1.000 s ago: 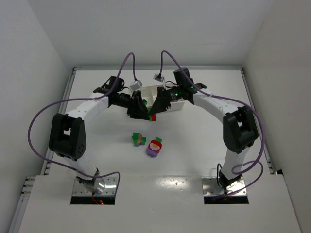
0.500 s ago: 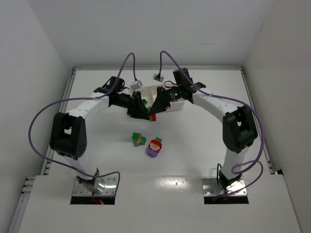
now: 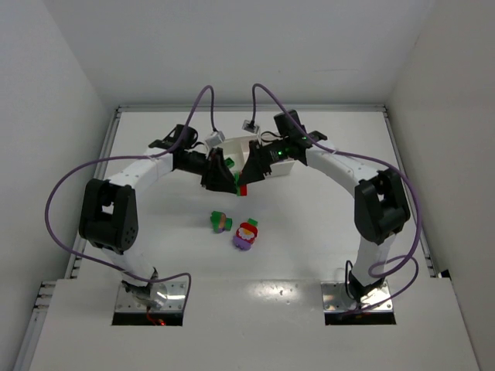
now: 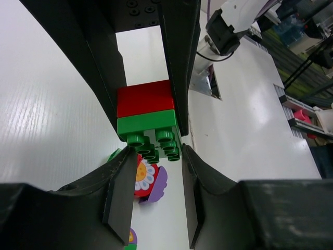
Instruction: Sort the legos into containers by color
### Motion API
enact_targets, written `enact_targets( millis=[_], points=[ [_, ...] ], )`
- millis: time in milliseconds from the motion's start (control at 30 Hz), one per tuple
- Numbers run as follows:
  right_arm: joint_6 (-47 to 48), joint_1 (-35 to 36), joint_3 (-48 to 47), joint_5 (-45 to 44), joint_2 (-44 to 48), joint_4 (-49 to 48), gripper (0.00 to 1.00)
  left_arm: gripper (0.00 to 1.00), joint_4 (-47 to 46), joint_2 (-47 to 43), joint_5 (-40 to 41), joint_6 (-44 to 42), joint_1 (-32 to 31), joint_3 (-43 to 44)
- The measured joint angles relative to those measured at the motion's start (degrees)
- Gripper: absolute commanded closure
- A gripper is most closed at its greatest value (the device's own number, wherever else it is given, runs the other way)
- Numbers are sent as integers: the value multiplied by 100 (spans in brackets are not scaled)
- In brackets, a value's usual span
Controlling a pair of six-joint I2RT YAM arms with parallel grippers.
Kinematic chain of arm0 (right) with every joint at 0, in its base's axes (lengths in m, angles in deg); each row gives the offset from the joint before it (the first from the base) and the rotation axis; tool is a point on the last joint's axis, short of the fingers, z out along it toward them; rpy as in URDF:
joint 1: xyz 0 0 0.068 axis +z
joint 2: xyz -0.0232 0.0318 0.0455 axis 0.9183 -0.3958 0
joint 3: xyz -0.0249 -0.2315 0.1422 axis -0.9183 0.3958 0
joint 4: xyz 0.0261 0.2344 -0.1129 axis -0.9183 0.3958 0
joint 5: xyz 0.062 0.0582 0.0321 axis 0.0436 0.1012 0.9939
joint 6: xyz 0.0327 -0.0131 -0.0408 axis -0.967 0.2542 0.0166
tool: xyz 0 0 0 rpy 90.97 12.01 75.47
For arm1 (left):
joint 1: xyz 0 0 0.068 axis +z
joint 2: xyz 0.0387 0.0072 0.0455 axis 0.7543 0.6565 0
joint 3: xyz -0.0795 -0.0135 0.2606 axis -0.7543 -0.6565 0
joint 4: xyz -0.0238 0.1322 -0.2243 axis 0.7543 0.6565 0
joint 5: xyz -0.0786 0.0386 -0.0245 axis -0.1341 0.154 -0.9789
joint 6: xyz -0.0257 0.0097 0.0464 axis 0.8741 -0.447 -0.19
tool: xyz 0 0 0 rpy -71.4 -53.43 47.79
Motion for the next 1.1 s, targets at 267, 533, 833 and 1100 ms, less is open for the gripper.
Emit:
enact_targets(
  millis=[267,533,833,1100],
  points=[
    [295,-17,4,11,33,278,100,99,977,24,-142,-1060,157,90],
    [638,-481,55,-61,90,850,100,99,3362,750,-232,-3324,566,647],
    [916,-562,120,-321,282,1152,100,99,3926,745,-181,-3794,621,1351],
    [916,-640,140,-483,490,1126,100,99,2103,664,916,-1620,664,2789]
  ],
)
